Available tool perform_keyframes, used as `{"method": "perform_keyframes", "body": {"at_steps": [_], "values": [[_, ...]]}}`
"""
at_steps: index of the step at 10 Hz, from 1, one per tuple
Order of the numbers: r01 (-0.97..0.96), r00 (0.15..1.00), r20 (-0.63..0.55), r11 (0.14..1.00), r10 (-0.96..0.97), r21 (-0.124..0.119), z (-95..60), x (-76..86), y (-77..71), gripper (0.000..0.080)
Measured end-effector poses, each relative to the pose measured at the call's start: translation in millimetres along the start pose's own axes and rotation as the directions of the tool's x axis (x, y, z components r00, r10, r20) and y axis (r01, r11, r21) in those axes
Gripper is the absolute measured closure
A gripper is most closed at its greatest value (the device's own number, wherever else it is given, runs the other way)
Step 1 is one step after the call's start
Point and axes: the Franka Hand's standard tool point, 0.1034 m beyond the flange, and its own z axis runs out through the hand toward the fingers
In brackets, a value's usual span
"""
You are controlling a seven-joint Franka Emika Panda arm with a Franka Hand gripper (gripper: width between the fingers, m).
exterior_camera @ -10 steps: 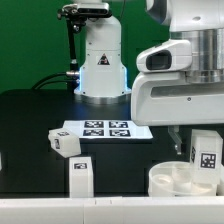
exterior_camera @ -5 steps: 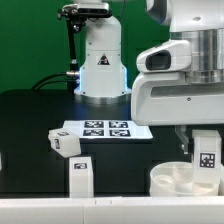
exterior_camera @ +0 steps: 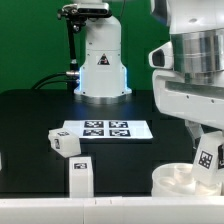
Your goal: Assemble stool
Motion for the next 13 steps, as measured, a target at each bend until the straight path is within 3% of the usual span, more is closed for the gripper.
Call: {"method": "perform_keyframes", "body": {"at_steps": [2,3,4,6,9,10,11,13], "values": [[-0.065,0.998,0.002,0.998,0.065,-0.002,1.0,-2.2,0.2,0.0465],[-0.196,0.98,0.018,0.981,0.196,0.005,0.8,-1.9,-0.3,0.0465],[-0.365,0.93,0.045,0.931,0.364,0.014,-0.6,2.1,-1.3,0.0465],[-0.628,0.777,0.051,0.778,0.627,0.003,4.1,-5.7,-0.7,0.0465],[-0.58,0.814,0.048,0.815,0.579,0.011,4.5,-5.3,-0.9,0.0465],[-0.575,0.817,0.048,0.818,0.574,0.011,4.5,-5.8,-1.0,0.0264],[-0.402,0.915,0.045,0.915,0.402,0.008,1.0,-8.3,-1.3,0.0184],[-0.123,0.991,0.044,0.992,0.123,-0.011,-12.7,-16.9,-4.0,0.0157]]}}
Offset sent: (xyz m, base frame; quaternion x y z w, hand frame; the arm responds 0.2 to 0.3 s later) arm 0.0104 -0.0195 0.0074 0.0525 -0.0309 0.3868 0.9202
